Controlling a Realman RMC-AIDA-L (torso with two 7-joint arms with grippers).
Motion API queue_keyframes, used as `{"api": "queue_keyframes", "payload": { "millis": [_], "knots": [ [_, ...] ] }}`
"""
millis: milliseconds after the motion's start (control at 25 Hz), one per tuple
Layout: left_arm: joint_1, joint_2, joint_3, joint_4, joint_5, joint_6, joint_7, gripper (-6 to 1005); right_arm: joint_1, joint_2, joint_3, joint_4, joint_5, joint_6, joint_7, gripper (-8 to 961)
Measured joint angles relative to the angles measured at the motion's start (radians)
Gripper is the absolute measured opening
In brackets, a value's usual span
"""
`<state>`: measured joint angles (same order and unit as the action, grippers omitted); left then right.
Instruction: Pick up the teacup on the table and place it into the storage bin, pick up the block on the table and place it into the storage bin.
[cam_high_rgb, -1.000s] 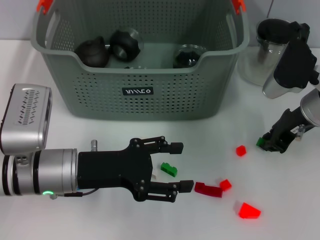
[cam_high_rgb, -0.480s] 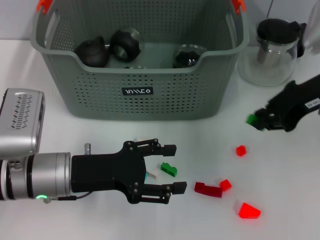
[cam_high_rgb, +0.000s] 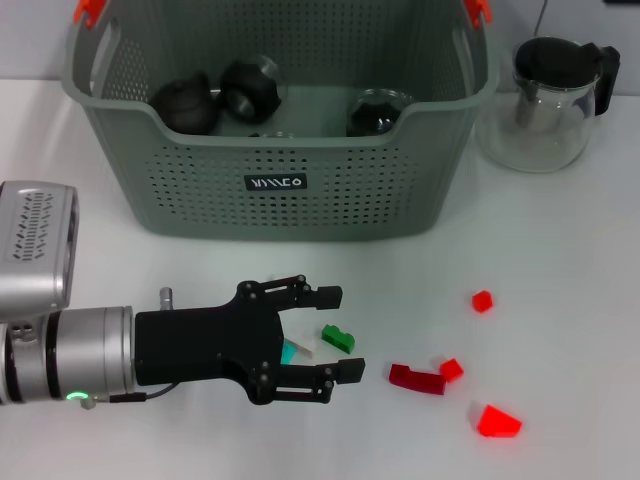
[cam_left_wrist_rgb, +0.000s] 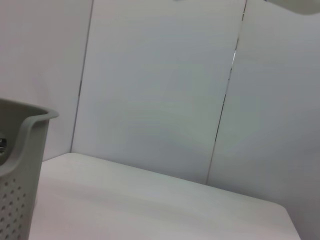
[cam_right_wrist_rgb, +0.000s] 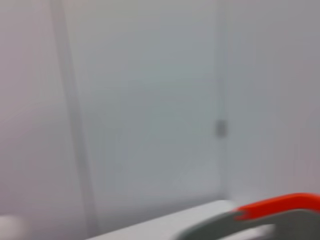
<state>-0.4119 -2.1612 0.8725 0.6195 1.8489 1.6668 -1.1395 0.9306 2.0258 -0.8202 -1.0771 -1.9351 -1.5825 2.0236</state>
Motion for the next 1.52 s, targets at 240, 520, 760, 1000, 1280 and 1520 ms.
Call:
{"api": "queue_keyframes", "payload": {
  "millis": [240,520,760,1000,1280,1520],
  "knots": [
    [-0.005,-0.005,0.000,-0.002,0.001,-0.001,0.000,835,0.120,-0.031,-0.068,0.178,-0.179,0.288,0.004,240],
    [-0.005,-0.006,0.000,-0.003,-0.005,0.000,0.000,835,0.159,-0.006,-0.111,0.230,-0.305,0.403,-0.004,331],
    [-0.005,-0.006,0.000,-0.003,-0.006,0.002,-0.001,835,0.099,-0.013,-0.101,0.144,-0.213,0.269,-0.051,456],
    [-0.005,-0.005,-0.001,-0.003,-0.006,0.011,-0.001,835,-0.049,-0.064,-0.091,0.006,-0.052,-0.068,-0.091,688],
    [-0.006,-0.004,0.002,-0.003,-0.005,0.006,0.000,835,-0.176,-0.091,-0.097,-0.102,-0.248,-0.366,-0.084,929],
    [-0.006,-0.006,0.001,-0.003,-0.006,0.001,0.000,835,-0.202,-0.028,-0.096,-0.084,-0.576,-0.297,-0.048,922]
  ]
}}
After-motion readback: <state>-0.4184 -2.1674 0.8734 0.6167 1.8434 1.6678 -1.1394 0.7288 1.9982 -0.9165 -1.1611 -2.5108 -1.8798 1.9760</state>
